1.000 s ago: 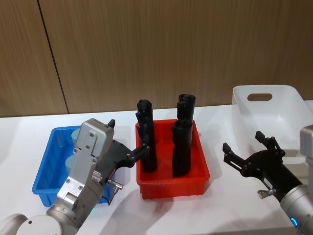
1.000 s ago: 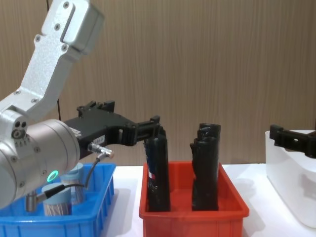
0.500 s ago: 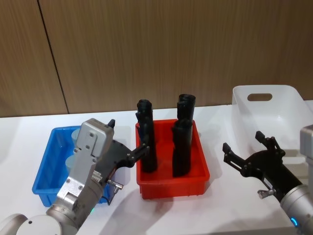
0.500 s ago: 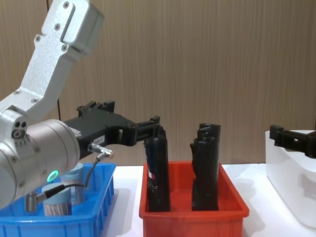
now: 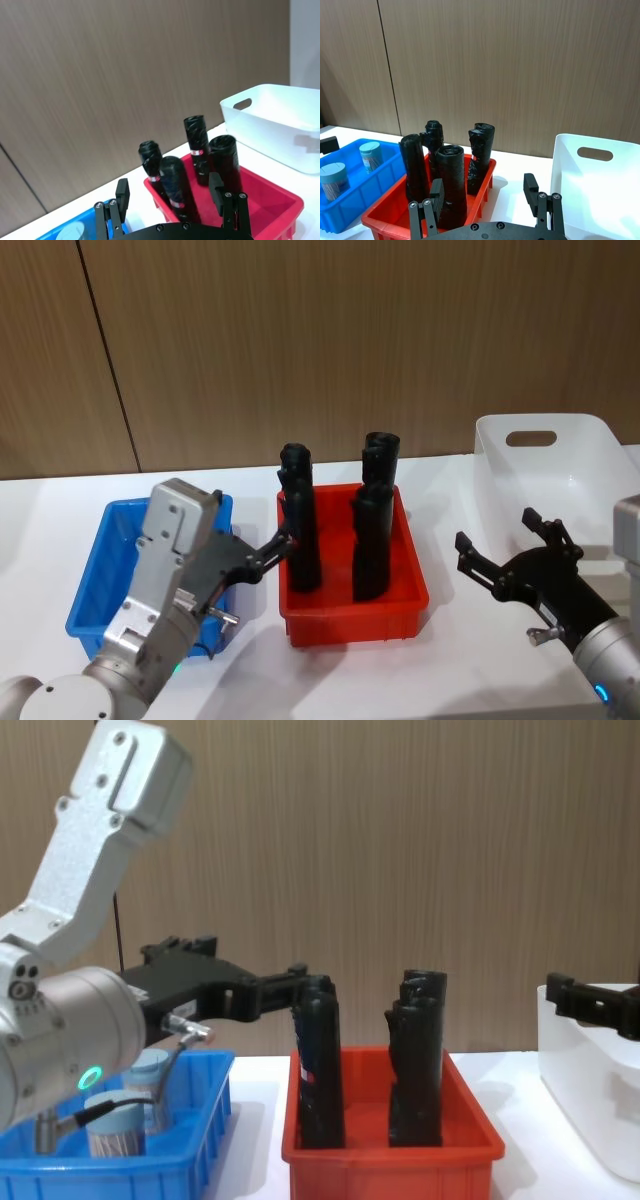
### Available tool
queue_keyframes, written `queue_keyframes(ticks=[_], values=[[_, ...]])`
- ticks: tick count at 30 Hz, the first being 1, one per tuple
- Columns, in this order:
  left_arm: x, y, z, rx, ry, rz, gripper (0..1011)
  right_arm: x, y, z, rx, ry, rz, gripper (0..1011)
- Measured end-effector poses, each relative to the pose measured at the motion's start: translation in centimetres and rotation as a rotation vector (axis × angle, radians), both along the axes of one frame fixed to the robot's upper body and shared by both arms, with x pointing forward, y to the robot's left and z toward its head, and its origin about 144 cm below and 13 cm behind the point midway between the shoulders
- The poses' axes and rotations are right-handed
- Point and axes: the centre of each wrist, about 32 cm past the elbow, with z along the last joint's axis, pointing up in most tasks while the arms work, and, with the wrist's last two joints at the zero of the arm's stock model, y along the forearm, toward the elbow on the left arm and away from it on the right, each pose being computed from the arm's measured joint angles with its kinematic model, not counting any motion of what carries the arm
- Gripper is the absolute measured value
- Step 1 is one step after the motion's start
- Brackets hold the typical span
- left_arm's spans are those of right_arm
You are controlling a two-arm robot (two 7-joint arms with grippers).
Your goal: Pick the cotton swabs from the blue box and place them into the white box.
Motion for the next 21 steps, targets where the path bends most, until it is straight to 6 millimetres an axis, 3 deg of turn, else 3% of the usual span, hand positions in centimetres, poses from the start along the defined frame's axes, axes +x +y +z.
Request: queue_keyframes(ticks=[21], values=[[0.4, 3.2, -0.4, -0.064, 0.126, 0.163, 1004, 0.0, 0.0, 0.0, 0.000, 0.000, 0.000, 1001]])
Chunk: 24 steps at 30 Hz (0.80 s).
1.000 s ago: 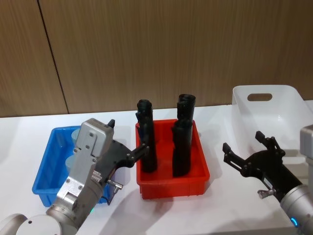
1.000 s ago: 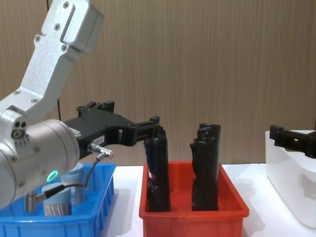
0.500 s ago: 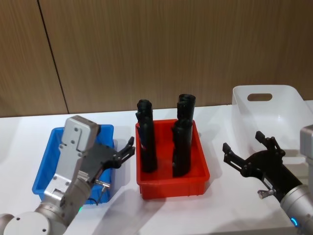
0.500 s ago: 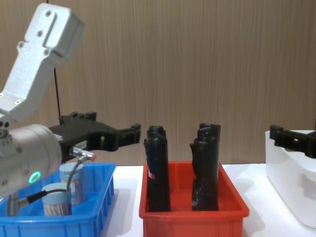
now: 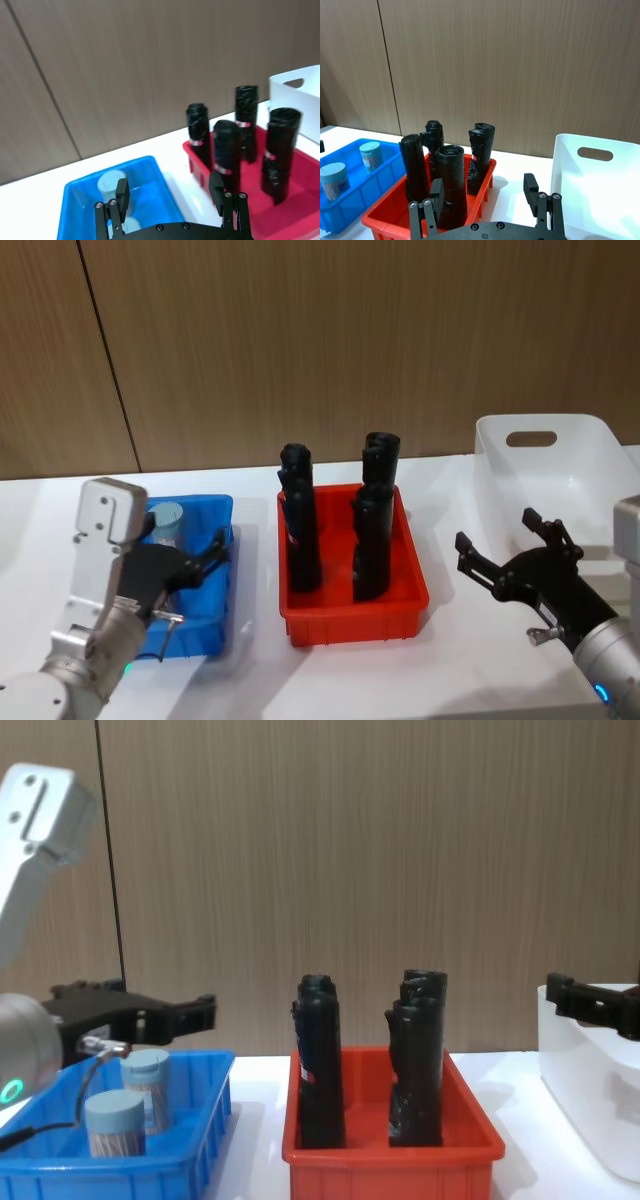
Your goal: Pick the cotton swabs from the blue box and place them into the white box.
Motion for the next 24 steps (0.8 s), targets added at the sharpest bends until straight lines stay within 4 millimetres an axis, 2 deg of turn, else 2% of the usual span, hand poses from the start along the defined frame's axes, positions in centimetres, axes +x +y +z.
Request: queue_keyframes(ticks=[12, 24], values=[[0.8, 1.9, -0.6, -0.064, 0.081, 0.085, 1004, 0.0, 0.0, 0.0, 0.000, 0.000, 0.000, 1001], [2.3, 3.5, -1.1, -0.103, 0.153, 0.124, 1004, 0.0, 0.0, 0.0, 0.000, 0.000, 0.000, 1001]])
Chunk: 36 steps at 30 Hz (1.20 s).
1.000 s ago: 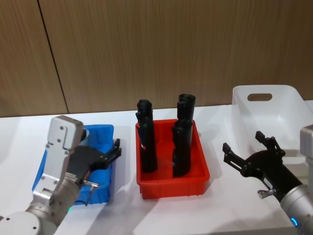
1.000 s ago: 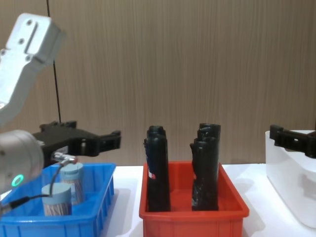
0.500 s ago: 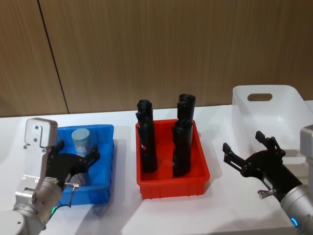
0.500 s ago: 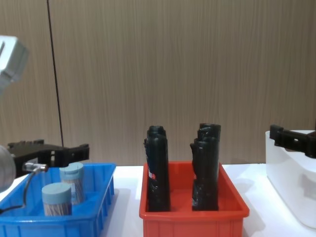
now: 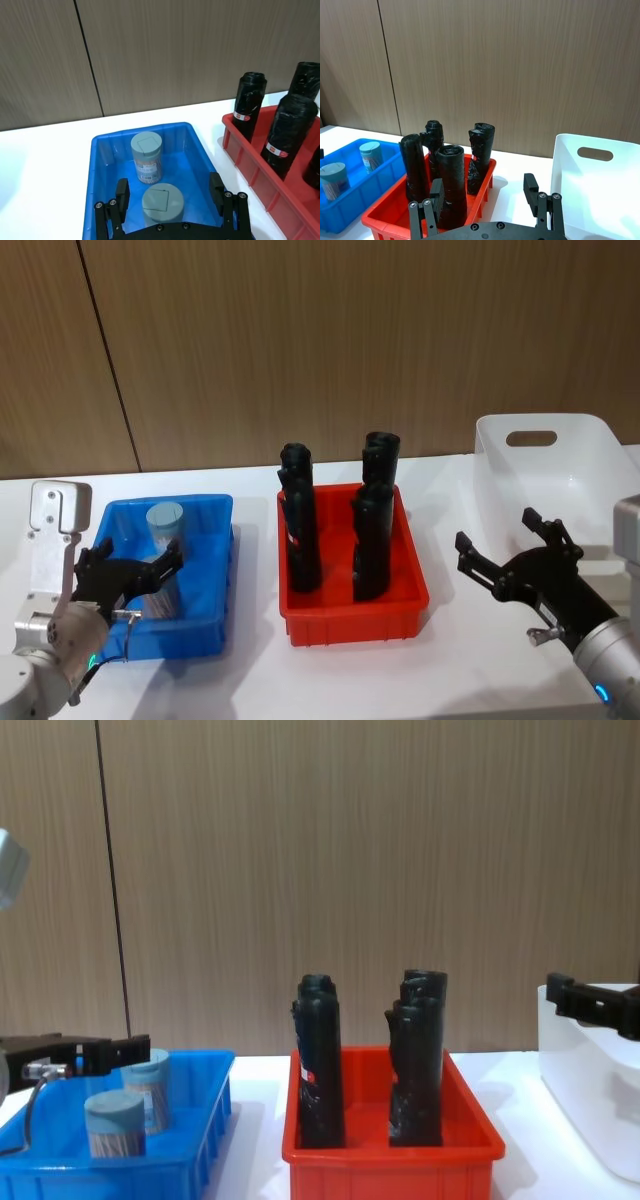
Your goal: Pick the cotton swabs from the blue box and place them into the white box.
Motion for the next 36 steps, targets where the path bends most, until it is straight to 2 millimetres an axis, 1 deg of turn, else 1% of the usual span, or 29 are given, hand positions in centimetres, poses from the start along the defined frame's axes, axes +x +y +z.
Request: queue_keyframes(ticks=[11, 22, 36], values=[[1.7, 1.2, -0.7, -0.020, 0.053, 0.002, 1004, 0.0, 0.0, 0.0, 0.000, 0.000, 0.000, 1001], [3.1, 2.1, -1.6, -0.027, 0.092, -0.021, 1004, 0.0, 0.0, 0.0, 0.000, 0.000, 0.000, 1001], [4.6, 2.3, -2.4, 0.005, 0.117, -0.093, 1004, 0.0, 0.0, 0.0, 0.000, 0.000, 0.000, 1001]])
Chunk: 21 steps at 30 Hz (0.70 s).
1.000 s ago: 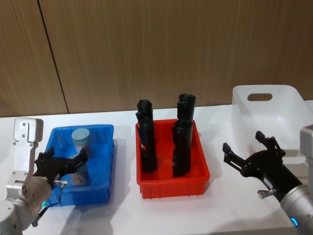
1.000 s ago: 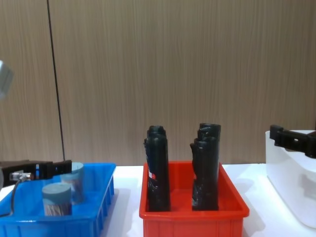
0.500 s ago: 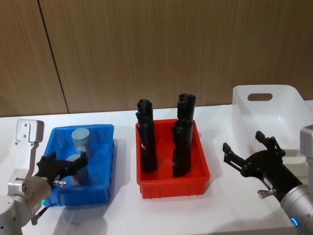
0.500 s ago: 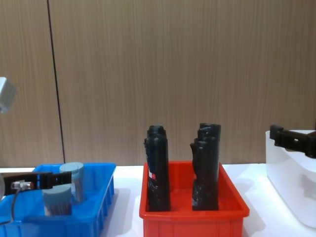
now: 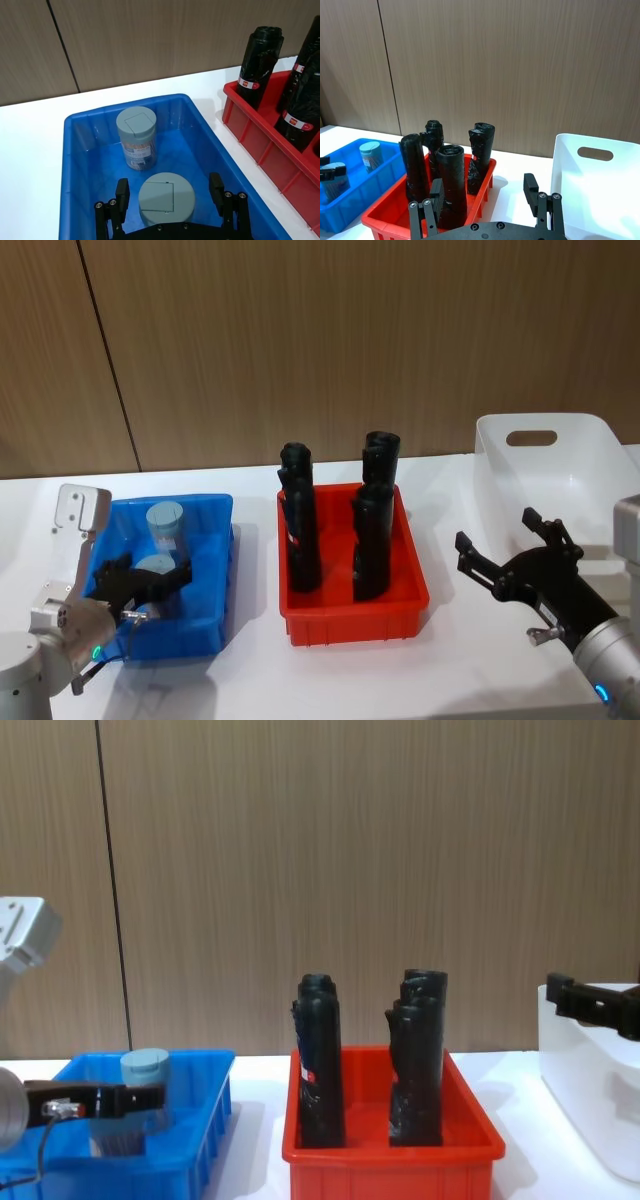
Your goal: Pick the cotton swabs from the blue box and place them into the white box.
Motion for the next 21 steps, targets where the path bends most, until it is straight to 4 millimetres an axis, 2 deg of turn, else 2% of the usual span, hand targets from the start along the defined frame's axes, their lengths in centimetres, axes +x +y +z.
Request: queue_keyframes(ticks=[17, 21], values=[[1.01, 0.08, -0.74, 0.020, 0.031, -0.038, 1004, 0.00, 0.00, 0.00, 0.000, 0.000, 0.000, 1001], [1.03, 0.13, -0.87, 0.023, 0.039, -0.036, 913, 0.00, 0.00, 0.00, 0.000, 0.000, 0.000, 1001]])
